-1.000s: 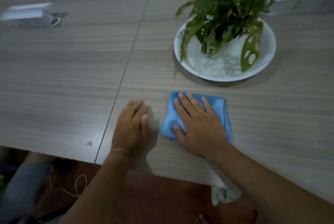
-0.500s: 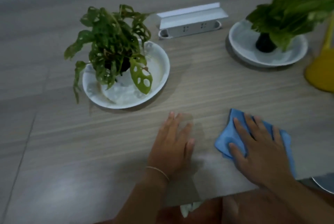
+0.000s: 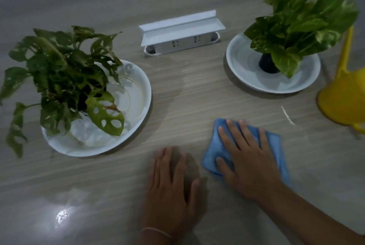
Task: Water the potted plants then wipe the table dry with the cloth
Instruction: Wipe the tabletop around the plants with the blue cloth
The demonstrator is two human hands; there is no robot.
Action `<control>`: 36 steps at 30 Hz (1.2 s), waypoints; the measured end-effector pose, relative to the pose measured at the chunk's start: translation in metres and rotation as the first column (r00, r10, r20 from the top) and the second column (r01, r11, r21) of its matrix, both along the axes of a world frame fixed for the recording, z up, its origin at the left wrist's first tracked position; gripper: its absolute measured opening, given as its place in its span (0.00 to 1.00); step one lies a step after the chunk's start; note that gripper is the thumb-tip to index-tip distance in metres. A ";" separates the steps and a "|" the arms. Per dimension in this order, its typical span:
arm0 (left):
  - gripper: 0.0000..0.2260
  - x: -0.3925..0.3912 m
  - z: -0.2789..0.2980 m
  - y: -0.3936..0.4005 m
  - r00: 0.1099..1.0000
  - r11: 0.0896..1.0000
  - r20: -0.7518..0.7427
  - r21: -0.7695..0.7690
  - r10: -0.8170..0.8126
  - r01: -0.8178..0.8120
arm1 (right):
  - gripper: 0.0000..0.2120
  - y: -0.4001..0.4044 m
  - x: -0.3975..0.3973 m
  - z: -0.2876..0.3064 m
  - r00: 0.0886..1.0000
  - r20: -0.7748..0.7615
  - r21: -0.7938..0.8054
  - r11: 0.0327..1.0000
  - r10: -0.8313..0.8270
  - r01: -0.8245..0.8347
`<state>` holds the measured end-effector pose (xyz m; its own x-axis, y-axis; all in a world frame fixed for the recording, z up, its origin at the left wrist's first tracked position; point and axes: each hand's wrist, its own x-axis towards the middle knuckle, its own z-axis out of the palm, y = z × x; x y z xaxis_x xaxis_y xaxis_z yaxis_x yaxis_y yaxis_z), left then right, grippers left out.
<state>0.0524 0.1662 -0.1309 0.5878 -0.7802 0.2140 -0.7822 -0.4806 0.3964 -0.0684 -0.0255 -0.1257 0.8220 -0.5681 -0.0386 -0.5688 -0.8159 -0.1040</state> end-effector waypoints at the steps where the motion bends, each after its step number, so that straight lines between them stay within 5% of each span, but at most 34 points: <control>1: 0.27 -0.001 0.000 -0.001 1.000 0.999 0.005 -0.007 0.031 -0.031 | 0.37 -0.012 0.022 0.000 1.000 0.010 0.012 1.000 0.028 -0.029; 9: 0.28 0.001 0.001 -0.007 0.989 0.989 0.030 -0.028 0.146 -0.145 | 0.34 -0.115 0.187 -0.004 0.998 0.032 0.109 0.993 0.046 -0.050; 16: 0.26 0.007 -0.001 -0.007 0.992 0.994 0.064 -0.005 0.106 -0.106 | 0.34 -0.137 0.218 -0.004 0.999 0.040 0.119 0.993 0.018 -0.022; 25: 0.29 0.008 -0.006 -0.007 0.991 0.997 0.115 -0.038 0.071 -0.067 | 0.32 -0.042 0.093 -0.002 0.986 0.164 0.150 0.988 0.012 -0.037; 36: 0.29 0.004 -0.014 -0.003 0.992 0.996 0.098 -0.054 0.080 -0.075 | 0.29 0.013 -0.082 -0.007 0.944 0.131 0.071 0.953 -0.303 0.296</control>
